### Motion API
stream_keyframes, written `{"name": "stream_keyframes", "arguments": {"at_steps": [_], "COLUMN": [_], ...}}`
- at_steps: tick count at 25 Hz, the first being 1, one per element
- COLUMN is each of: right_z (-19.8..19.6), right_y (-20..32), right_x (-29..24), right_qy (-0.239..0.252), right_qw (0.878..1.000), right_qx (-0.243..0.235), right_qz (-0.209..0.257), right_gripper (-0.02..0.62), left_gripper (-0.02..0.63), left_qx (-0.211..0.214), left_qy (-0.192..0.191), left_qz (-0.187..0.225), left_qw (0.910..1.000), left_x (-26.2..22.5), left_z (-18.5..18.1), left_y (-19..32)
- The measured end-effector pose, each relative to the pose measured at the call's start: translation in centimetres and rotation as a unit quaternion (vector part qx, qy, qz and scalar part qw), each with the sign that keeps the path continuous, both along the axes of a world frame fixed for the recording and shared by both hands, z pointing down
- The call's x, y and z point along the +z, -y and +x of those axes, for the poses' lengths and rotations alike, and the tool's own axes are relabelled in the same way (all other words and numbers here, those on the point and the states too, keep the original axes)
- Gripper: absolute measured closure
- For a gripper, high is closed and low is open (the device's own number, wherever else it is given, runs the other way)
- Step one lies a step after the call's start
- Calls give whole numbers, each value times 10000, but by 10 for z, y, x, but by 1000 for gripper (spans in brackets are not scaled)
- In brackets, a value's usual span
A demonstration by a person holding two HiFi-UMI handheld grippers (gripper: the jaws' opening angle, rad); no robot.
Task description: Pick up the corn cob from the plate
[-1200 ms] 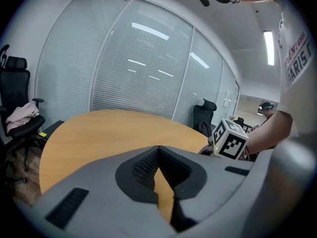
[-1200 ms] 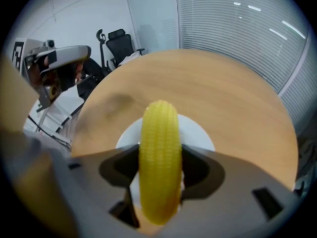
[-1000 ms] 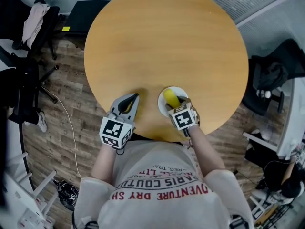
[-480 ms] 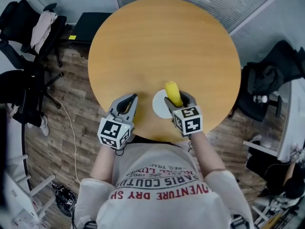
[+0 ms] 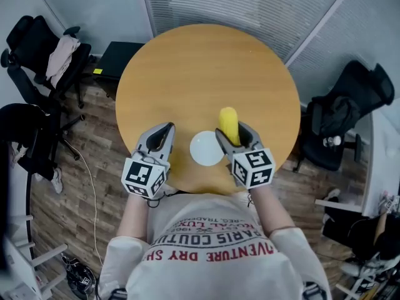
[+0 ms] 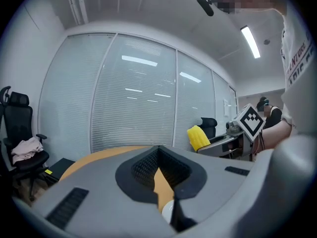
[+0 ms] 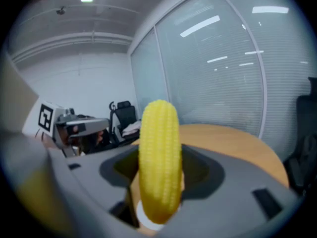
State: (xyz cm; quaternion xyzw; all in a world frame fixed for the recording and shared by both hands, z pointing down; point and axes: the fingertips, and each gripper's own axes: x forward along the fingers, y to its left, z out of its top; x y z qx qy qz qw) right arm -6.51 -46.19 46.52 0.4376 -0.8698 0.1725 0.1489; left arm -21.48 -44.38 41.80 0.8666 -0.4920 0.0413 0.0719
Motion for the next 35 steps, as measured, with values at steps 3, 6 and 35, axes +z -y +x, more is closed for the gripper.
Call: {"name": "stream_keyframes", "arguments": {"at_steps": [3, 6, 35], "right_z": [6, 14, 25], "right_y": [-3, -7, -20], "right_x": [-22, -37, -58], "right_qy": [116, 218, 663], "right_qw": [9992, 9978, 9949], "right_qx": [-13, 32, 188], "right_qz": [374, 621, 734], "right_gripper": [330, 330, 330], "left_gripper": [574, 574, 574], "left_qx": [-32, -18, -33], "left_qy": [-9, 8, 59], "left_qz": [148, 261, 239], "left_qw": [9999, 9997, 9997], "left_x": [-13, -23, -28], "left_z": [5, 12, 23], "left_y": [3, 2, -5]}}
